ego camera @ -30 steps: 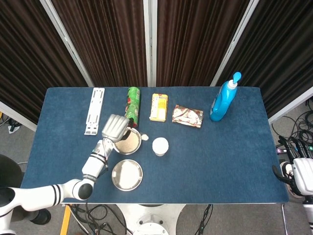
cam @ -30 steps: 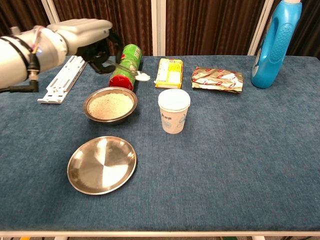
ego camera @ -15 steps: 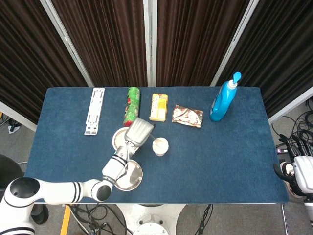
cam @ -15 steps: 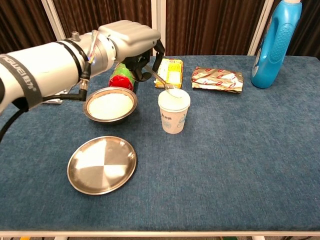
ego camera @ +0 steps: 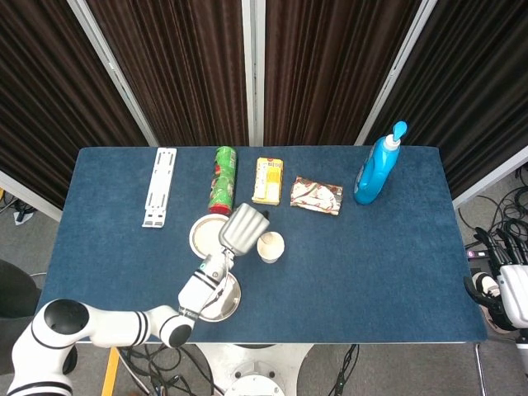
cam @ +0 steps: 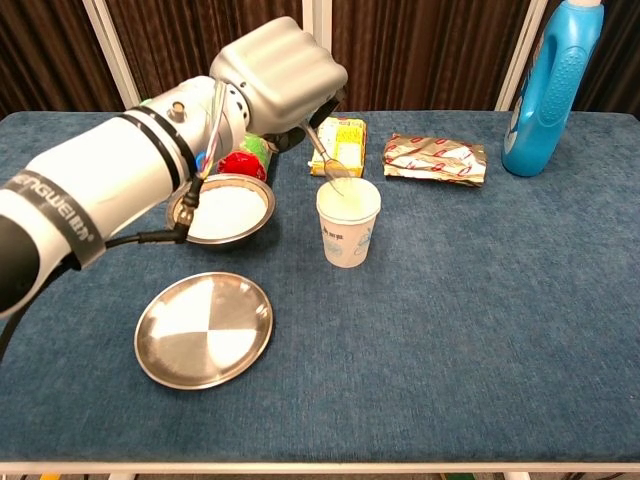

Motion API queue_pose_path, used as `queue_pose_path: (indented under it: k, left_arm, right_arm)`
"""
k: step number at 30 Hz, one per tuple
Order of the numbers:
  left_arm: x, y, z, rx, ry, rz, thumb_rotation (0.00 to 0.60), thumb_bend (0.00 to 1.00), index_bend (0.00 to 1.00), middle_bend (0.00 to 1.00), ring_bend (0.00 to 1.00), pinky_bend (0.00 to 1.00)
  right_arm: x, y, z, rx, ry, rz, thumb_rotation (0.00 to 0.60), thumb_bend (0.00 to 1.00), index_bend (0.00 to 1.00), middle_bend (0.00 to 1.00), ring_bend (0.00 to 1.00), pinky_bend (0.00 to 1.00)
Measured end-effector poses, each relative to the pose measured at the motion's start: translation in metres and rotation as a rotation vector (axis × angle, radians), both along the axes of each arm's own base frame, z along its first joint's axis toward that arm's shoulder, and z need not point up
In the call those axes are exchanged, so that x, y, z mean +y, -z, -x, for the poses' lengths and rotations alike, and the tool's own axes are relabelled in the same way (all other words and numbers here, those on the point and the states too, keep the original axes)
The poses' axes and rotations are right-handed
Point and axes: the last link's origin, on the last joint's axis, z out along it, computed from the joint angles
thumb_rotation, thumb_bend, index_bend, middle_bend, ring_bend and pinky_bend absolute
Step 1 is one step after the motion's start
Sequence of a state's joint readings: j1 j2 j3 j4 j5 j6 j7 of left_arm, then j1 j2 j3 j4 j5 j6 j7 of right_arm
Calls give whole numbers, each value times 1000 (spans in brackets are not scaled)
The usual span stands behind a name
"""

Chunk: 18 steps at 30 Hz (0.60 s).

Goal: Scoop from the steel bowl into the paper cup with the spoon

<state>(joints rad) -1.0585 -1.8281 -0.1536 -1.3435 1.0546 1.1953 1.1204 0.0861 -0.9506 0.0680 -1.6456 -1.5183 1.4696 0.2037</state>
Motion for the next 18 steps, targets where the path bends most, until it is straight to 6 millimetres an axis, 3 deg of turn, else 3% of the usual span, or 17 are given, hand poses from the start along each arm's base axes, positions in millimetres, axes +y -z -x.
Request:
queue_pose_path:
  k: [10, 18]
  left_arm:
    - [-13, 0, 5, 107, 160, -111, 600, 481, 611, 943, 921, 1000]
    - [-14, -1, 6, 106, 159, -137, 600, 482, 607, 943, 921, 1000]
  right_arm:
    - [1, 2, -2, -4, -7, -1, 600, 254, 0, 179, 0, 0]
    - [4, 0, -4, -2, -15, 6, 600, 254, 0, 180, 0, 0]
